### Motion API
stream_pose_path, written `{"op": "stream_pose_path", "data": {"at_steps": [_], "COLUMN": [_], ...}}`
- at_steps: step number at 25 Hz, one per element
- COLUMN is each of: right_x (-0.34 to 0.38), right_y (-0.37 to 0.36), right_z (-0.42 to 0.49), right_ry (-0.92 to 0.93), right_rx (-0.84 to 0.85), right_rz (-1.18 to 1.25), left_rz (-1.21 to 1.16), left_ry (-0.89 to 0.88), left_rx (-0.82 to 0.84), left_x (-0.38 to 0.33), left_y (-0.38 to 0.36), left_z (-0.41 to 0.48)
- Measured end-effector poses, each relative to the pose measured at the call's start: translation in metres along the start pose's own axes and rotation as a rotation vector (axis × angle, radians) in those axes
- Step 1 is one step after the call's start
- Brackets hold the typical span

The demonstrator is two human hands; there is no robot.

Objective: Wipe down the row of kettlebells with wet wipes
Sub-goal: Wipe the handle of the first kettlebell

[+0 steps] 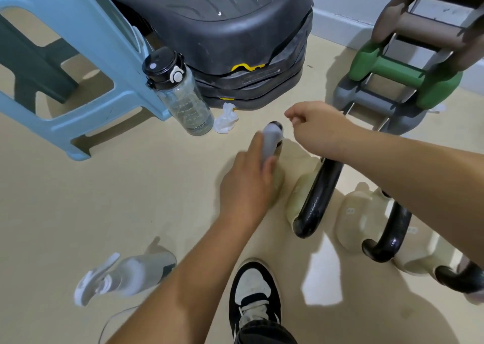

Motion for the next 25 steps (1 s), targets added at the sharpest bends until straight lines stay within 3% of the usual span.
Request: {"op": "stream_pose_path", "data": {"at_steps": [2,4,7,9,11,13,16,19,22,25], "right_x": [0.008,0.014,0.017,0.018,0.020,0.022,0.022,0.024,0.033,0.044], "right_y": [-0.010,-0.017,-0.016,-0.013,-0.011,-0.010,-0.009,-0.009,-0.017,-0.024], "right_z": [-0.006,-0.013,-0.015,-0.015,-0.015,-0.016,-0.014,-0.015,-0.017,-0.015], "right_ry": [0.073,0.132,0.139,0.134,0.137,0.126,0.129,0.118,0.116,0.121], "right_rx": [0.065,0.159,0.239,0.248,0.248,0.257,0.274,0.334,0.367,0.342], "right_rz": [-0.016,-0.075,-0.154,-0.160,-0.155,-0.148,-0.194,-0.215,-0.296,-0.371], "left_rz": [-0.340,-0.488,-0.438,-0.435,-0.576,-0.725,-0.600,-0.682,-0.671,-0.587], "left_ry": [0.090,0.123,0.170,0.238,0.362,0.427,0.377,0.367,0.162,0.218], "left_rx": [-0.015,-0.019,0.047,0.253,0.447,0.473,0.476,0.344,0.051,-0.093], "left_x": [0.018,0.023,0.015,0.002,-0.012,-0.025,-0.017,0.013,0.032,0.034], "left_y": [0.003,0.001,0.008,0.012,0.011,0.010,0.011,0.012,-0.001,-0.014], "left_z": [-0.033,-0.048,-0.017,0.023,0.056,0.065,0.043,-0.001,-0.036,-0.040]}}
Point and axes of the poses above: each hand's wrist, its own z-axis towards the middle knuckle, its own y-axis out of the back of the hand, x = y × z, the point moved 3 cm from there along z, towards the middle knuckle, and after that the axes turned 5 degrees about y, right-handed, at the moved point
